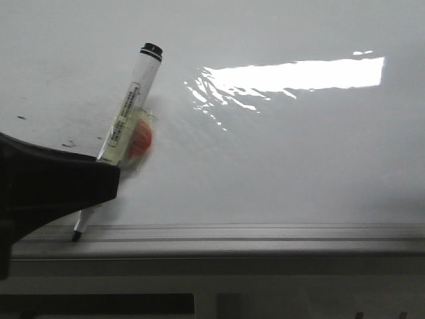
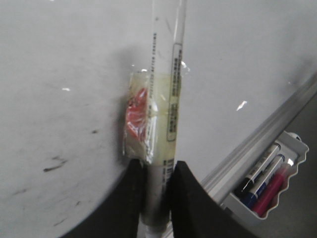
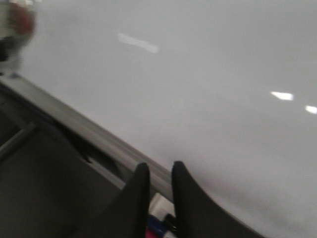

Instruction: Write number 8 on whiteboard

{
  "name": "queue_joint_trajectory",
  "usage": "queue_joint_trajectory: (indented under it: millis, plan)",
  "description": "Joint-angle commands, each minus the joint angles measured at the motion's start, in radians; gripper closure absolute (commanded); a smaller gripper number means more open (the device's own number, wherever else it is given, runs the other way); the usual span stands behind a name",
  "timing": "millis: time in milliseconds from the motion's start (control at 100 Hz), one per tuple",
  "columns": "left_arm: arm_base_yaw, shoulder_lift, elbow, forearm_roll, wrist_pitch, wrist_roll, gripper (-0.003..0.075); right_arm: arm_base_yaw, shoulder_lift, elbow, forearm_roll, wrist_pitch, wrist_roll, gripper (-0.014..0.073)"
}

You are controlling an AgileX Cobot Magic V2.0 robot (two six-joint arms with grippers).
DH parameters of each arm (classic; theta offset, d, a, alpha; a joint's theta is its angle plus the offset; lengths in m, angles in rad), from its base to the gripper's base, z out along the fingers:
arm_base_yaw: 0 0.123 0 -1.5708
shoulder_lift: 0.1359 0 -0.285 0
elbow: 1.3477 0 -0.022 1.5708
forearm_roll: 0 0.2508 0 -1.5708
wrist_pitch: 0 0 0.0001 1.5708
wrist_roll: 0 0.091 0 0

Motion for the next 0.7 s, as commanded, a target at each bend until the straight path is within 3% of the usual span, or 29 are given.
queue_joint_trajectory:
  millis: [0,80,250,410,620,690]
  plan:
    - [0.000,-0.045,-0.019,0.068,-0.051,0.065,0.0741,0.109,0.087,-0.074,0.008,-0.121,-0.018,0.0347]
    - [0.000,-0.076,-0.021,0.135,-0.051,0.098,0.0741,0.218,0.179,-0.108,0.008,-0.205,-0.018,0.0295]
    - [0.000,-0.132,-0.051,0.342,0.029,0.100,0.0741,0.334,0.373,-0.210,0.008,-0.314,-0.018,0.0298]
    - [0.000,-0.142,-0.092,0.365,0.142,0.103,0.0741,0.354,0.505,-0.339,0.010,-0.287,-0.018,0.0298]
    - [0.000,-0.142,-0.108,0.418,0.141,0.103,0.0741,0.354,0.583,-0.419,0.027,-0.267,-0.016,0.0307]
    - [0.000,-0.142,-0.108,0.418,0.141,0.103,0.0741,0.354,0.589,-0.423,0.027,-0.245,-0.016,0.0345]
